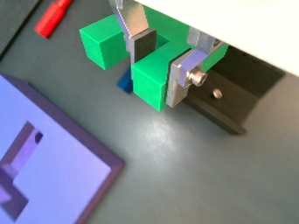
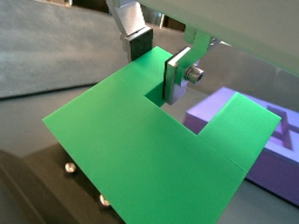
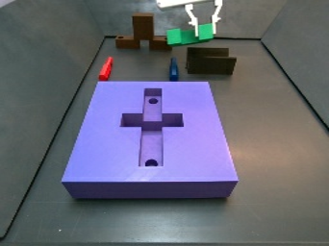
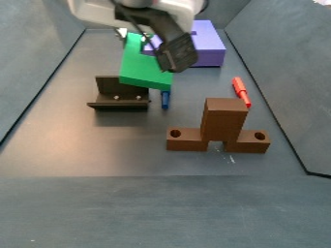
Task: Pick up the green object. Move up. Place the green object on the fixture. Regrasp the green object. Move to above the board. Insert the green object.
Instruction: Place the green object on the fixture.
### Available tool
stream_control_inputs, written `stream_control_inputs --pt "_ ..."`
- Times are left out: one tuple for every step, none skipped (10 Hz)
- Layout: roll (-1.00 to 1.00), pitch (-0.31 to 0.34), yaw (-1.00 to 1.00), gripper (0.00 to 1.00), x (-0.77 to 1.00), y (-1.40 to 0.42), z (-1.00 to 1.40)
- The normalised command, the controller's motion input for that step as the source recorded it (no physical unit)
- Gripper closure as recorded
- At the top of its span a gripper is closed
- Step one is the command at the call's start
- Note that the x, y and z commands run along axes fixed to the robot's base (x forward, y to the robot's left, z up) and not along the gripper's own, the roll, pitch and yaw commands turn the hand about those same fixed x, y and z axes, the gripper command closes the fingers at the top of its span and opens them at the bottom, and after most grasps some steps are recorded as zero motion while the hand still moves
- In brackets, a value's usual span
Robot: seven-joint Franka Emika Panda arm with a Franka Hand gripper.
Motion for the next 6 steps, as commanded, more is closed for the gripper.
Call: stream_control_inputs --pt "-0.57 -0.106 -0.03 1.00 0.93 0.03 0.02" --pt "-0.66 0.000 -0.07 1.00 0.97 0.10 0.06" --pt "-0.62 0.051 -0.20 1.00 0.94 0.09 0.00" --pt "-0.50 0.166 -0.27 1.00 0.90 0.09 0.00" --pt "-0.36 0.271 -0.41 1.00 0.72 0.20 -0.08" --pt "-0.31 0.369 -0.40 1.00 0.65 0.22 -0.13"
